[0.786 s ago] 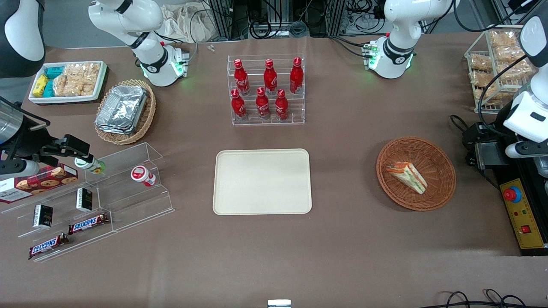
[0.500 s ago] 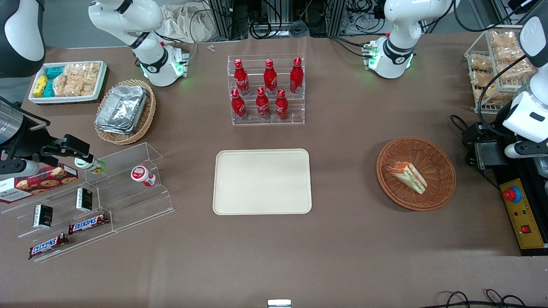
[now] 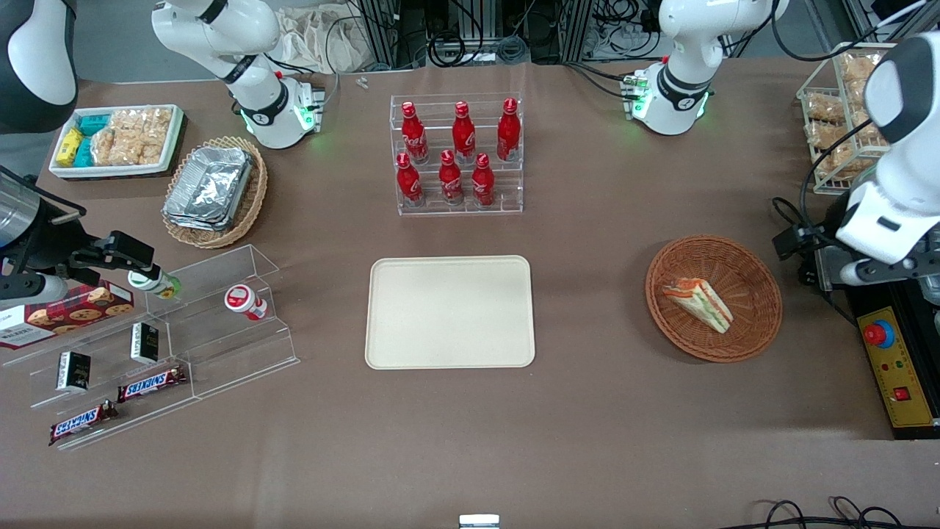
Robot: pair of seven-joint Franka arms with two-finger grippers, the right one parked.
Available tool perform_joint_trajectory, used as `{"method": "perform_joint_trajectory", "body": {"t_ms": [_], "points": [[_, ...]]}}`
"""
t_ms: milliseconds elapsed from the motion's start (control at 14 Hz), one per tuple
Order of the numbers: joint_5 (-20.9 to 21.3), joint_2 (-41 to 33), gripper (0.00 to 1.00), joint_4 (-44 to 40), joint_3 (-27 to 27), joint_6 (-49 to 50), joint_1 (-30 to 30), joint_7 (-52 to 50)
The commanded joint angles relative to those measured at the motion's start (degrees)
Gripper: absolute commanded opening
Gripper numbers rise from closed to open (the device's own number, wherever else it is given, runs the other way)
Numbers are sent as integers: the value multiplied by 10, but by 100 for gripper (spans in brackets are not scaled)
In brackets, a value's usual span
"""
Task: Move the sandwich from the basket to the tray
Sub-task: 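Move the left gripper down over the wrapped sandwich in the wicker basket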
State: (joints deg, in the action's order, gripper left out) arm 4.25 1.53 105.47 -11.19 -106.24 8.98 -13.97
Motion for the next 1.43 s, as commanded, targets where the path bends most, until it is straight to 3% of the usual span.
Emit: {"method": "perform_joint_trajectory", "body": {"t_ms": [0,214,429,643,1357], "points": [[-6,-2,100,62,-10,-62,-1,-79],[-6,26,100,83,-23,-99,-1,-164],[-7,72,100,84,-31,-144,-6,-316],[-6,107,100,102,-31,-187,-8,-388],[26,154,100,193,-27,-331,-2,-418]]}}
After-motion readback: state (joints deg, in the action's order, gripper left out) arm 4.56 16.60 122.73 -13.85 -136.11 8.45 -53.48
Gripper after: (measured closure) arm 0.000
